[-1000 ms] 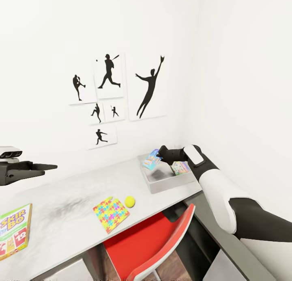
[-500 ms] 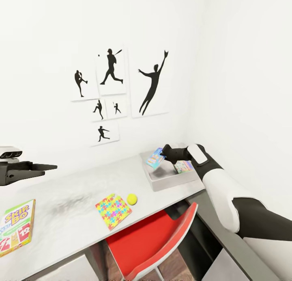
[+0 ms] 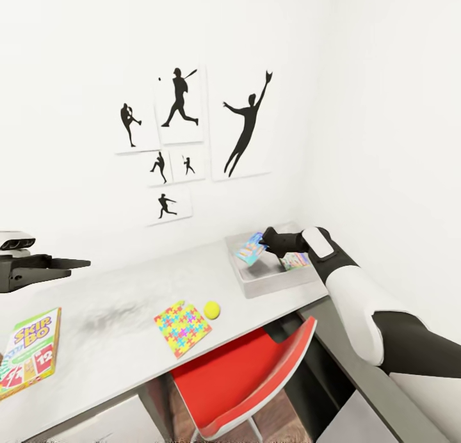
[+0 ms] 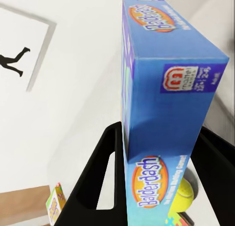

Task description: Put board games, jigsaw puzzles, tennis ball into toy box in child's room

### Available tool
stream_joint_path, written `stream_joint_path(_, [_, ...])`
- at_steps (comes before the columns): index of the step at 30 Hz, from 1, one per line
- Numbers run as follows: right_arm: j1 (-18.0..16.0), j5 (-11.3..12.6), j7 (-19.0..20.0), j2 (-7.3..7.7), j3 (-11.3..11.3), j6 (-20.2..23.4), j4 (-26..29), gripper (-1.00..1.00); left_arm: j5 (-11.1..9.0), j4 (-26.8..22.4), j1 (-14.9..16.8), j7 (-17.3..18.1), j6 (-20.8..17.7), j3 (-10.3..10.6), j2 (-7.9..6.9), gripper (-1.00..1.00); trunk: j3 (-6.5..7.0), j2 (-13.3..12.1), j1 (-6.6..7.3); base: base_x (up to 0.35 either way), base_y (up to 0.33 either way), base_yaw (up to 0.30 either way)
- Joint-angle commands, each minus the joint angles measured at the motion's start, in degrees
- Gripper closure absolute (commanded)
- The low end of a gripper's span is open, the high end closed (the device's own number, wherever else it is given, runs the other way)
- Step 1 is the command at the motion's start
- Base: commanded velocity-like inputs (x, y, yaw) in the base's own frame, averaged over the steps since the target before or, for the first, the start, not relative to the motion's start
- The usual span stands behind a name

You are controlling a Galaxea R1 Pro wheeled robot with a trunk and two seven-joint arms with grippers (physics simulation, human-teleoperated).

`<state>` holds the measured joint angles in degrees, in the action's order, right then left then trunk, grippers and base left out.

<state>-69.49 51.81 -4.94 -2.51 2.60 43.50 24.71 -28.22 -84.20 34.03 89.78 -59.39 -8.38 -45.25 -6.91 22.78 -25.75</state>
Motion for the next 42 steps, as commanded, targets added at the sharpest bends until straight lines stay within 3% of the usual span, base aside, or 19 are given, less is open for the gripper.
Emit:
stream_joint_path(1, [0.0,0.6,-0.5,0.01,0.3,0.2,0.1,1.00,0.0,0.0,0.1,0.2,-0.6,0.0,-0.02,-1.00,-0.23,0.1,-0.03,0.000,0.000,0.065])
stream_joint_path(9, [-0.1,0.6,-0.5,1.62,0.3,0.2,0.1,1.00,0.0,0.0,0.1,0.2,-0.6,0.0,-0.01,-1.00,-0.98,0.1,-0.03,0.000,0.000,0.037])
stream_joint_path(32, [-0.1,0.6,-0.4,1.81,0.4,0.1,0.1,1.00,0.1,0.0,0.1,0.2,-0.6,0.0,0.08,-1.00,-3.14,0.1,-0.03,0.000,0.000,0.001])
stream_joint_path(42, [-0.1,0.7,-0.2,1.81,0.4,-2.5,0.1,1.00,0.0,0.0,0.1,0.2,-0.6,0.0,0.24,-1.00,-4.08,0.1,-0.03,0.000,0.000,0.000])
